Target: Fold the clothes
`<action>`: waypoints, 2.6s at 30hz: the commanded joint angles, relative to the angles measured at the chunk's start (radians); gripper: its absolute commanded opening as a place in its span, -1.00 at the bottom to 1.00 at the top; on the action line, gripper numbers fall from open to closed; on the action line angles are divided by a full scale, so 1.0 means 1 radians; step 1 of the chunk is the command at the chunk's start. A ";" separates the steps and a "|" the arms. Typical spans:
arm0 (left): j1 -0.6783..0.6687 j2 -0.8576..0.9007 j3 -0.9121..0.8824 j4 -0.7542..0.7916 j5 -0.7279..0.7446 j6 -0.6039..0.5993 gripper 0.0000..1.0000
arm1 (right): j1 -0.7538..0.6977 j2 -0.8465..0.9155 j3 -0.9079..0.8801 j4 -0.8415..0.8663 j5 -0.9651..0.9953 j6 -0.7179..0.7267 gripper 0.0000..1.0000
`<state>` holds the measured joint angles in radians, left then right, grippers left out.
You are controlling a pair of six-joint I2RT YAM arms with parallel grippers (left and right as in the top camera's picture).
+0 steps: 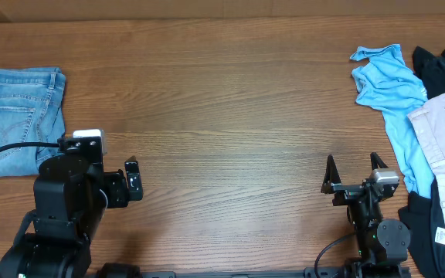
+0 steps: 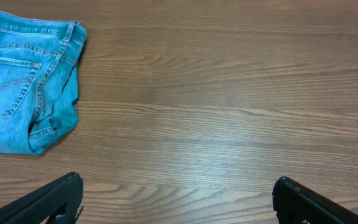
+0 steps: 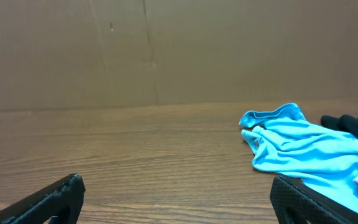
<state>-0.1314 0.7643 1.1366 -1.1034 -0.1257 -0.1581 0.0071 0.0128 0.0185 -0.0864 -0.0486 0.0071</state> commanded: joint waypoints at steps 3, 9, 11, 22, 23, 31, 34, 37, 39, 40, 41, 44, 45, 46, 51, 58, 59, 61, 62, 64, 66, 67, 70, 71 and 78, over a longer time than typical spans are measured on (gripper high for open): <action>-0.002 0.002 -0.005 0.000 -0.015 -0.014 1.00 | 0.004 -0.010 -0.011 0.006 -0.006 -0.004 1.00; -0.002 -0.013 -0.005 0.000 -0.015 -0.014 1.00 | 0.004 -0.010 -0.011 0.006 -0.006 -0.004 1.00; 0.000 -0.034 -0.005 -0.008 -0.014 -0.010 1.00 | 0.004 -0.010 -0.011 0.006 -0.006 -0.004 1.00; 0.024 -0.375 -0.367 0.163 -0.003 0.001 1.00 | 0.004 -0.010 -0.011 0.006 -0.006 -0.004 1.00; 0.027 -0.410 -0.414 0.201 0.003 0.000 1.00 | 0.004 -0.010 -0.011 0.006 -0.006 -0.004 1.00; 0.035 -0.665 -0.793 0.577 0.080 0.001 1.00 | 0.004 -0.010 -0.011 0.006 -0.006 -0.004 1.00; 0.043 -0.723 -0.903 0.727 0.103 0.001 1.00 | 0.004 -0.010 -0.011 0.006 -0.006 -0.004 1.00; 0.070 -0.762 -0.994 0.864 0.138 0.005 1.00 | 0.004 -0.010 -0.011 0.006 -0.006 -0.004 1.00; 0.087 -0.761 -1.040 0.950 0.180 0.037 0.99 | 0.004 -0.010 -0.011 0.006 -0.006 -0.004 1.00; 0.090 -0.761 -1.061 0.986 0.201 0.063 1.00 | 0.004 -0.010 -0.011 0.006 -0.006 -0.004 1.00; 0.092 -0.761 -1.083 1.027 0.221 0.099 1.00 | 0.004 -0.010 -0.011 0.006 -0.006 -0.004 1.00; 0.093 -0.761 -1.133 1.097 0.256 0.200 1.00 | 0.004 -0.010 -0.011 0.006 -0.006 -0.004 1.00; 0.093 -0.761 -1.132 1.085 0.255 0.222 1.00 | 0.004 -0.010 -0.011 0.006 -0.006 -0.004 1.00; 0.093 -0.761 -1.132 1.069 0.246 0.241 1.00 | 0.004 -0.010 -0.011 0.006 -0.006 -0.004 1.00; 0.093 -0.761 -1.132 1.025 0.139 0.253 0.99 | 0.004 -0.010 -0.011 0.006 -0.006 -0.004 1.00; 0.092 -0.761 -1.132 1.025 0.135 0.263 1.00 | 0.004 -0.010 -0.011 0.006 -0.006 -0.004 1.00; 0.092 -0.761 -1.132 1.026 0.139 0.262 1.00 | 0.004 -0.010 -0.011 0.006 -0.006 -0.004 1.00; 0.092 -0.761 -1.132 1.027 0.145 0.263 1.00 | 0.004 -0.010 -0.011 0.006 -0.006 -0.004 1.00; 0.092 -0.761 -1.132 1.027 0.144 0.263 1.00 | 0.004 -0.010 -0.011 0.006 -0.006 -0.004 1.00; 0.092 -0.761 -1.132 1.027 0.144 0.263 1.00 | 0.004 -0.010 -0.011 0.006 -0.006 -0.004 1.00; 0.092 -0.761 -1.132 1.027 0.144 0.263 1.00 | 0.004 -0.010 -0.011 0.006 -0.006 -0.004 1.00; 0.092 -0.761 -1.132 1.027 0.144 0.263 1.00 | 0.004 -0.010 -0.011 0.006 -0.006 -0.004 1.00; 0.092 -0.761 -1.132 1.027 0.144 0.263 0.99 | 0.004 -0.010 -0.011 0.006 -0.006 -0.004 1.00; 0.092 -0.761 -1.132 1.027 0.144 0.263 1.00 | 0.004 -0.010 -0.011 0.006 -0.005 -0.004 1.00; 0.092 -0.761 -1.132 1.027 0.144 0.263 1.00 | 0.004 -0.010 -0.011 0.006 -0.006 -0.004 1.00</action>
<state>-0.0448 0.0158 0.0113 -0.0784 0.0250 0.0826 0.0071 0.0128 0.0185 -0.0864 -0.0483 0.0067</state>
